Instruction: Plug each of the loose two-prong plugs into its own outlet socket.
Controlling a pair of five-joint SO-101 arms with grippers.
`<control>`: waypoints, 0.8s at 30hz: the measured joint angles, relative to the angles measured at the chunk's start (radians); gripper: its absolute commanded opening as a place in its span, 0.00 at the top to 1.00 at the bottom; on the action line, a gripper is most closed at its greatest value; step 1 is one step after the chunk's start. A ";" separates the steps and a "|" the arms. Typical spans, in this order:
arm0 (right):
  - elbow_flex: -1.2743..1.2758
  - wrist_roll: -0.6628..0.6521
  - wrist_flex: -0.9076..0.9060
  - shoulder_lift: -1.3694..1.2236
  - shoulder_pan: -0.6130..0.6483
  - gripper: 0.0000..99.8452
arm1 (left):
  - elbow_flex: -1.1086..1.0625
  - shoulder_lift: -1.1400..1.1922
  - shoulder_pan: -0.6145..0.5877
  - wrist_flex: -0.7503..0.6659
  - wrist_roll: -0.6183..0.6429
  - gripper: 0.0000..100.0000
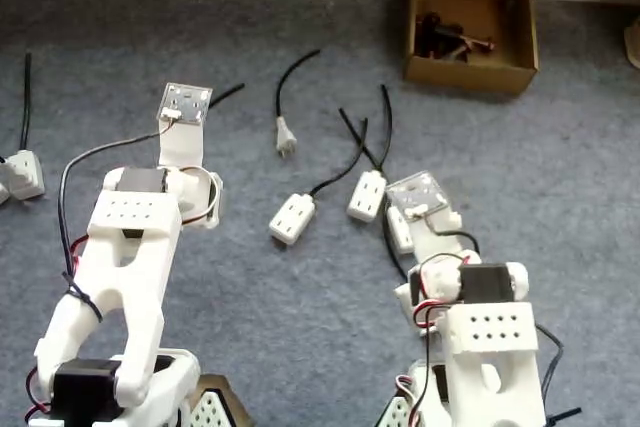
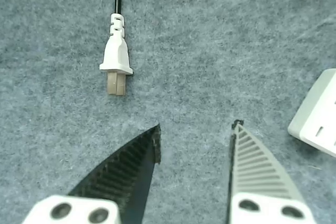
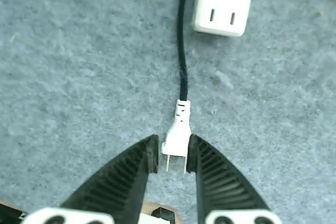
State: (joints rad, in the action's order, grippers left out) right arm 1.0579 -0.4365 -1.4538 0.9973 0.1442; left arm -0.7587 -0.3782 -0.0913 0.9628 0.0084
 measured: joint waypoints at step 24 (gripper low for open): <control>-0.002 0.000 0.095 -0.287 0.026 0.90 | 0.000 0.000 0.000 0.000 0.000 0.79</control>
State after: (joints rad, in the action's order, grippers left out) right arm 1.0564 -0.4365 -1.3587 0.7104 0.1703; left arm -0.7587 -0.3782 -0.0913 0.9628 0.0084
